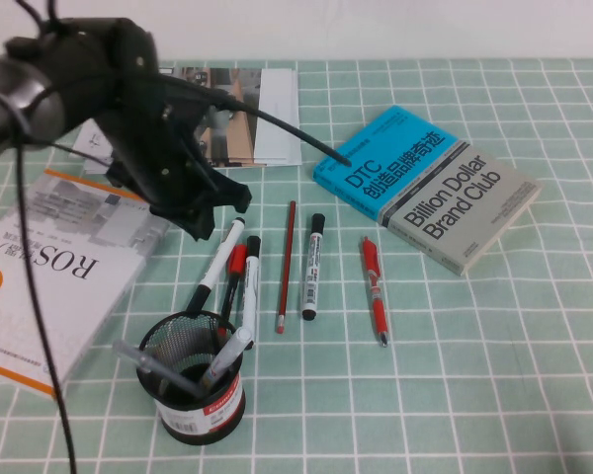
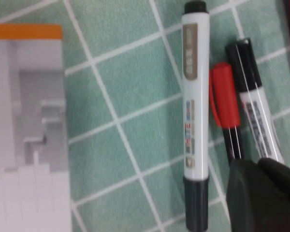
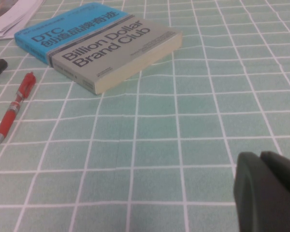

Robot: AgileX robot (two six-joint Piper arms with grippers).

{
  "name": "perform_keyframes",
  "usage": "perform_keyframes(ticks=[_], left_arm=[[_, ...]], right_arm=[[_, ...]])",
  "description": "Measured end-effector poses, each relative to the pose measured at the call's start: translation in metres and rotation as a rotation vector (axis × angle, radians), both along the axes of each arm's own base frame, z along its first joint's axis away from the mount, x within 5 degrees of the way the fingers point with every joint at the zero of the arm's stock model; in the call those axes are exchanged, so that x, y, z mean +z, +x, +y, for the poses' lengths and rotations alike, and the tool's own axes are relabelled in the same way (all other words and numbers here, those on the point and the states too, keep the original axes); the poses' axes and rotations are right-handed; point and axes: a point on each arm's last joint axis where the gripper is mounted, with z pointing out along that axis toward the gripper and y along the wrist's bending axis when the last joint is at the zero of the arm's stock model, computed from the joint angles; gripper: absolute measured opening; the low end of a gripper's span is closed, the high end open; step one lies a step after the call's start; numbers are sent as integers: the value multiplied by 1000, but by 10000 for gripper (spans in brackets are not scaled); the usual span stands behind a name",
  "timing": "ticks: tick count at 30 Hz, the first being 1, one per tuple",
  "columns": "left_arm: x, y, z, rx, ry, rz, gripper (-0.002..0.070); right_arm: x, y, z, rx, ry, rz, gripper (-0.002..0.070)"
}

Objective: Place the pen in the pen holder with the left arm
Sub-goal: Pick up the pen on the table

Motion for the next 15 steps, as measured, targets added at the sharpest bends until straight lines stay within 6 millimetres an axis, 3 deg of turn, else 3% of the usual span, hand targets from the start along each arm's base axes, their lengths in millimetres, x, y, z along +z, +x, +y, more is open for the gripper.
perform_keyframes(ticks=[5,7,12,15], left_arm=[[-11,10,-7,-10,14,38,12],[-16,12,-8,-22,24,55,58],[-34,17,-11,-31,45,105,251],[-44,19,-12,-35,63,112,287]], right_arm=[[0,0,0,0,0,0,-20],[0,0,0,0,0,0,-20],[0,0,0,0,0,0,-20],[0,0,0,0,0,0,-20]])
